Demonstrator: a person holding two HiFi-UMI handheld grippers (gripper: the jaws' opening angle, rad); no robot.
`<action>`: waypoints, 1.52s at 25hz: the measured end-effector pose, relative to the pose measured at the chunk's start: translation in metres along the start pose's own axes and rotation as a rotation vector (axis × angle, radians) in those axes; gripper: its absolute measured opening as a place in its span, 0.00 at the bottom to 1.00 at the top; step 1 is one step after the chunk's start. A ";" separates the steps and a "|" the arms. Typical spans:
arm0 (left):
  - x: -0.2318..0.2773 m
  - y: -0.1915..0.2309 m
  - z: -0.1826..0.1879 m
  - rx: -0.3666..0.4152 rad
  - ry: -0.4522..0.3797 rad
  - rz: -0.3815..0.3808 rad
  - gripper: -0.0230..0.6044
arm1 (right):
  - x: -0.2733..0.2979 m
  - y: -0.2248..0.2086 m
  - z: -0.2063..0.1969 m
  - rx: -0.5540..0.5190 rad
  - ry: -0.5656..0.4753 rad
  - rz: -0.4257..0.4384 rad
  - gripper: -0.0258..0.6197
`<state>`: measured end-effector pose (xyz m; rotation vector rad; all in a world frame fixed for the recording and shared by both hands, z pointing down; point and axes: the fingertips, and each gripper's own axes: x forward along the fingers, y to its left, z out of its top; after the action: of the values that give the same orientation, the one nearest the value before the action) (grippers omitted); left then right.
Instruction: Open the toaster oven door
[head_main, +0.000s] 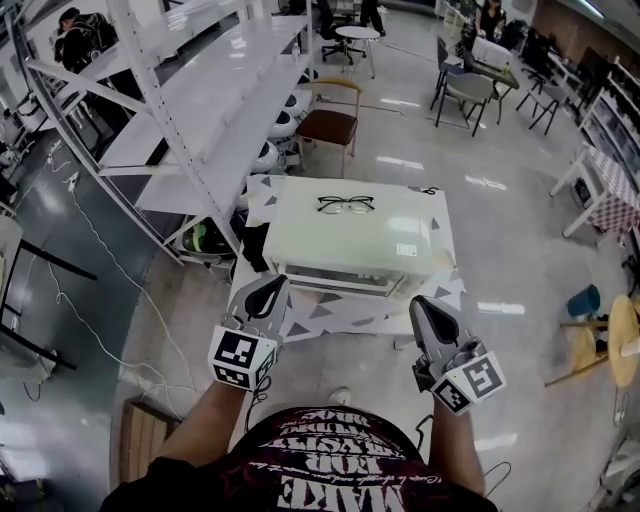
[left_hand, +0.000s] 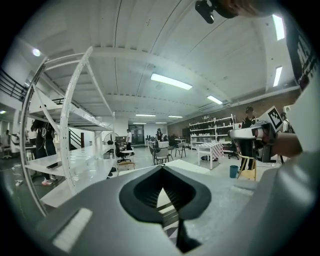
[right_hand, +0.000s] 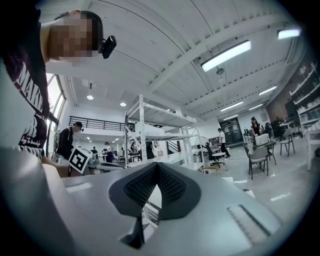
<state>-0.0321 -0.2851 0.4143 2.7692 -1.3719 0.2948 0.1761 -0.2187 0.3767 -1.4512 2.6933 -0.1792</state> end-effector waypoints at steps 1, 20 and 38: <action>0.002 0.001 -0.002 -0.004 0.003 0.009 0.04 | 0.001 -0.003 0.000 0.001 0.001 0.007 0.08; 0.009 0.019 -0.044 -0.032 0.078 0.070 0.04 | 0.032 -0.013 -0.019 0.042 0.034 0.063 0.08; 0.077 0.034 -0.075 -0.009 0.122 -0.016 0.04 | 0.069 -0.051 -0.010 0.030 0.035 -0.012 0.08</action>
<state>-0.0252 -0.3576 0.5007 2.7035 -1.3197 0.4477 0.1792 -0.3031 0.3926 -1.4703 2.6975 -0.2475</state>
